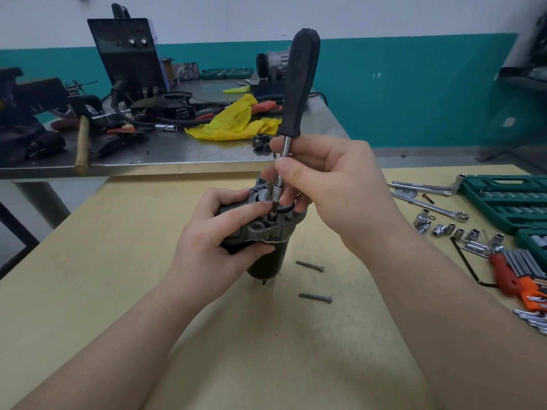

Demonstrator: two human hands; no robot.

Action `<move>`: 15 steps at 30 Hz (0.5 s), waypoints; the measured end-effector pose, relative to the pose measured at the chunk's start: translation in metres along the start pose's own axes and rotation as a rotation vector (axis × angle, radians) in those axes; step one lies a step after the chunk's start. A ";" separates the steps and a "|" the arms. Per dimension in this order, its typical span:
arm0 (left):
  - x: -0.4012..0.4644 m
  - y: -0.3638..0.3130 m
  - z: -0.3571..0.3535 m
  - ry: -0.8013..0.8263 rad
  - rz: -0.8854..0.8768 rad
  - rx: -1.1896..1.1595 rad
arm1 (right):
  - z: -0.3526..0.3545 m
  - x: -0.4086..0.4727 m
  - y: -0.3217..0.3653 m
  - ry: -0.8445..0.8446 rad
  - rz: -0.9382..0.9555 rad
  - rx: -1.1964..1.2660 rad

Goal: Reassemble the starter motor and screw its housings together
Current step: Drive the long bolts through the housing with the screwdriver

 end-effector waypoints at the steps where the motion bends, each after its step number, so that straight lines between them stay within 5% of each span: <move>1: 0.000 0.000 0.000 0.001 0.001 0.000 | 0.001 0.000 0.000 0.000 -0.008 -0.001; 15: 0.000 -0.003 0.001 0.001 0.029 0.002 | 0.001 -0.002 -0.001 -0.001 0.002 -0.019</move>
Point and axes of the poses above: each hand's wrist, its own x-axis towards the middle knuckle, its own z-axis out of the back of the hand, y = z × x, the point moved 2 cm from there along x, towards the middle knuckle, and after that the axes turned 12 degrees about x, right-handed, at the moved point
